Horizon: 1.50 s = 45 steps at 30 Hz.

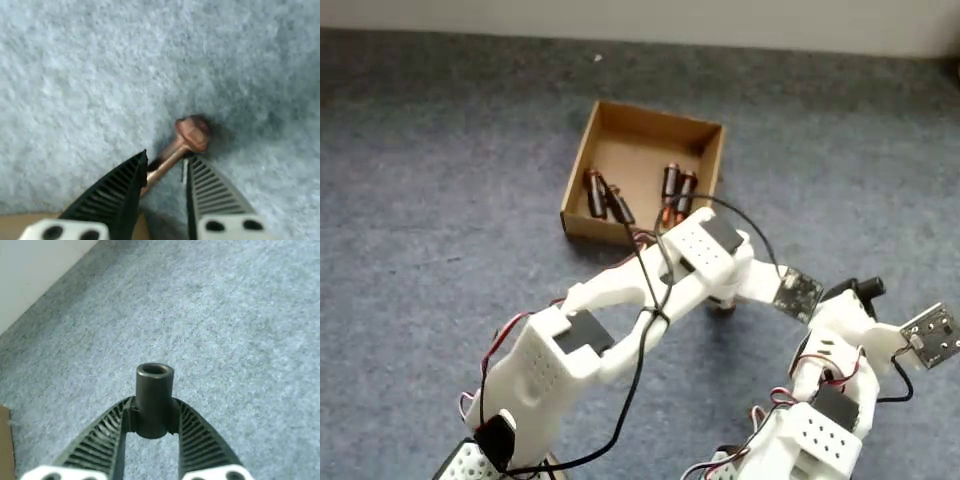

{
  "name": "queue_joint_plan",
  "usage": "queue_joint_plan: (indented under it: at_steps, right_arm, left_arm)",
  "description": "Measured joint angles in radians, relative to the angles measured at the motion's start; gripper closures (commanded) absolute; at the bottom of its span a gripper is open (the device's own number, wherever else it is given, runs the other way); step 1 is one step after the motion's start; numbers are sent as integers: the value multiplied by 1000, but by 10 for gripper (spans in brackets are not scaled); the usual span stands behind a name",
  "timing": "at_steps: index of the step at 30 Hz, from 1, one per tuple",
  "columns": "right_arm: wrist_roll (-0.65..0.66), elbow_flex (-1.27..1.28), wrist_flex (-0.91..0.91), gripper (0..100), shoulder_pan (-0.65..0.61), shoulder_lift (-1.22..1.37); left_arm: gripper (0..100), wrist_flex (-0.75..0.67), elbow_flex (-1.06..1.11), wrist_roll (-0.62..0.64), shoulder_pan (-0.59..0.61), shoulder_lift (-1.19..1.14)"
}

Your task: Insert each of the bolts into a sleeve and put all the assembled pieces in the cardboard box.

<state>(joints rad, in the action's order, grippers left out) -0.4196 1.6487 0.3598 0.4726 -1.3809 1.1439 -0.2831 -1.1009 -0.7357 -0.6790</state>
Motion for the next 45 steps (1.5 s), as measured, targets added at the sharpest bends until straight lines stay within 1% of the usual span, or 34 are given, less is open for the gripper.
queue_joint_plan:
  at_steps: [7, 9, 13, 21, 26, 36, 41, 45]
  right_arm:
    - [0, 0, 0, 995, 0, 0]
    - [0, 0, 0, 995, 0, 0]
    - [0, 0, 0, 995, 0, 0]
    - [0, 0, 0, 995, -5, 0]
    - [0, 0, 0, 995, -5, 0]
    - [6, 0, 0, 995, -5, 0]
    - [49, 0, 0, 995, -5, 0]
    - [57, 0, 0, 995, -5, 0]
  left_arm:
    - [993, -6, -31, -2, 0, -25]
    - [994, 21, -32, -2, 0, -17]
    - [994, 95, -21, -2, 0, 12]
    - [994, 316, -15, 5, -6, 123]
    - [994, 394, -15, 80, -34, 192]
    - [994, 497, -6, 241, -35, 348]
    - [994, 503, 129, 304, -35, 517]
    - [994, 443, 308, 345, -35, 701]
